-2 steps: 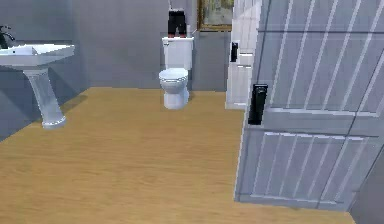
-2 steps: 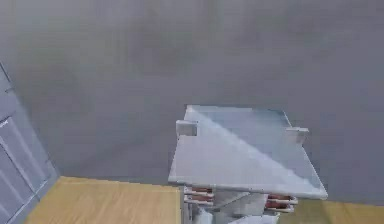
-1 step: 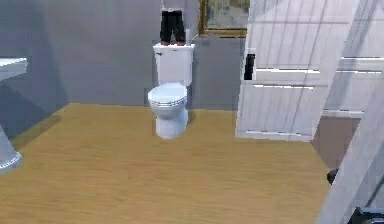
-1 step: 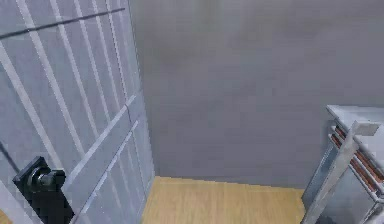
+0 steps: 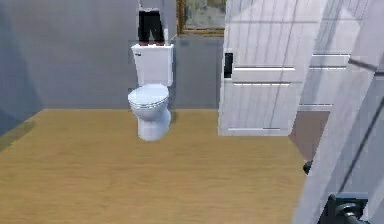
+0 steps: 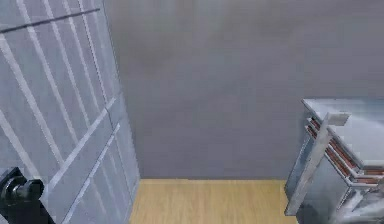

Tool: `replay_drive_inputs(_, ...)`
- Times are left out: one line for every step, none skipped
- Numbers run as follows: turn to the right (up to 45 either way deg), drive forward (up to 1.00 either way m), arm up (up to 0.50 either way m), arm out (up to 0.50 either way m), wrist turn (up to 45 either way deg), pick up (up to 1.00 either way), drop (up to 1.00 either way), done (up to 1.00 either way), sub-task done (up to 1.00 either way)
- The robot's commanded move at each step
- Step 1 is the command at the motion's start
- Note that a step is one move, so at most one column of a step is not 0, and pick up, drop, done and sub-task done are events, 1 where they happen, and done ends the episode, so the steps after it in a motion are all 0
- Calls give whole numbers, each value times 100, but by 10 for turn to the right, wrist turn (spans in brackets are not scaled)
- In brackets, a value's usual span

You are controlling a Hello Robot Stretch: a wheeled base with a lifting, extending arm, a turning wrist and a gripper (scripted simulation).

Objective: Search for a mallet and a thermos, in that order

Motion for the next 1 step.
replay_drive_inputs(0,75,0,0,0,0,0,0,0)
